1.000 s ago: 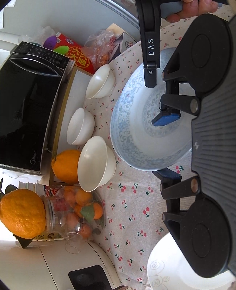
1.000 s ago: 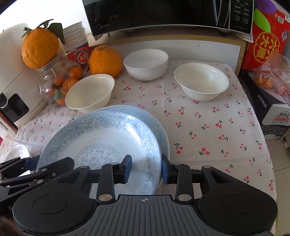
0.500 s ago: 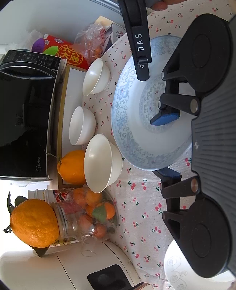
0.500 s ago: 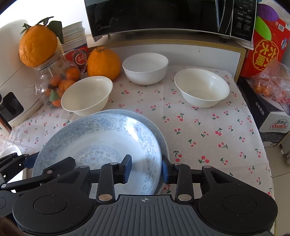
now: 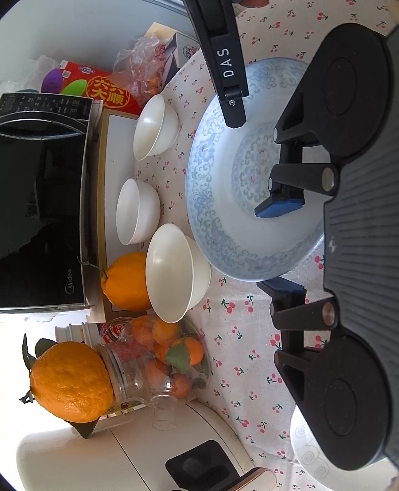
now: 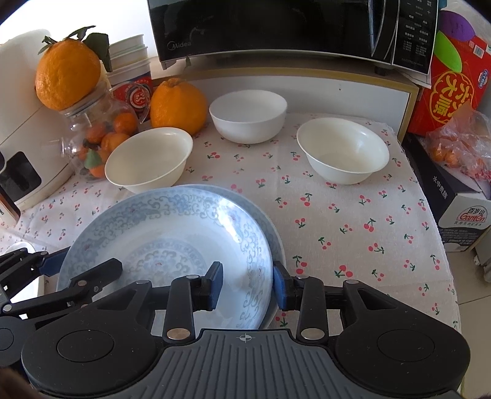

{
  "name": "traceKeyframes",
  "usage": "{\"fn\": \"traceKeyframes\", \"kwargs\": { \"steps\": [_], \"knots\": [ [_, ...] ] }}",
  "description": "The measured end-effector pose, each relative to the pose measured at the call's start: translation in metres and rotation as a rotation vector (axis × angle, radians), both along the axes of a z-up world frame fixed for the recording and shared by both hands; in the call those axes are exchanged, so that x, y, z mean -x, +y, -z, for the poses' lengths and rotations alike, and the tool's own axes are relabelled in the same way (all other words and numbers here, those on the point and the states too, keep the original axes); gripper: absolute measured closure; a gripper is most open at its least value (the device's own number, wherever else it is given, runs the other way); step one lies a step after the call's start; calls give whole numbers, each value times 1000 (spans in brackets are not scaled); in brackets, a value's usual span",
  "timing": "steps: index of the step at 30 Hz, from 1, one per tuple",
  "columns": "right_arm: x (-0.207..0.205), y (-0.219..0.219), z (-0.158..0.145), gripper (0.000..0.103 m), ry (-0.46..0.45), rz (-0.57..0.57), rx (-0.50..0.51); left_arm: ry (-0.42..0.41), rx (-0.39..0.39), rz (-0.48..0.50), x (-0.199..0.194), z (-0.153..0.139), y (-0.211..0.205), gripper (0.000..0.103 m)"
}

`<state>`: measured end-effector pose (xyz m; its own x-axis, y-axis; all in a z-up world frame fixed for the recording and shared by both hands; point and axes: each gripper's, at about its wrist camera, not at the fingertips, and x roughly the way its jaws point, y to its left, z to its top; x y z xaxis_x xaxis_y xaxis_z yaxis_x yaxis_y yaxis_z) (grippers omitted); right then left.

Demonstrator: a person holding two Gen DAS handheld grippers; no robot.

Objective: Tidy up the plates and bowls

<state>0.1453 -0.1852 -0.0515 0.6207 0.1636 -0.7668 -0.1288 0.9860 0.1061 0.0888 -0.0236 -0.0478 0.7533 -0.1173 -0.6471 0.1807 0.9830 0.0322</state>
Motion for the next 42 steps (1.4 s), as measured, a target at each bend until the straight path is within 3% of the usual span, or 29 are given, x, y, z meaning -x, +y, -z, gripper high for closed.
{"fn": "traceKeyframes", "kwargs": {
  "steps": [6,13,17,21,29,33,42],
  "knots": [
    [4,-1,-9,68,-46,-6,45,32,-15,19,-1,3,-2,73],
    [6,-4,-11,67,-34,-20,18,25,-40,25,1,3,-5,73],
    [7,-6,-11,60,-25,-18,14,27,-18,38,2,3,-5,64],
    [8,-10,-12,47,-27,-9,15,33,-14,68,3,2,-8,52],
    [15,-16,-21,21,-50,25,-19,46,11,149,9,-6,-9,10],
    [22,-15,-25,12,-65,32,-35,60,7,176,13,-9,-3,4],
    [46,2,-33,8,-99,-9,-39,83,17,141,19,-15,29,1]
  ]
}}
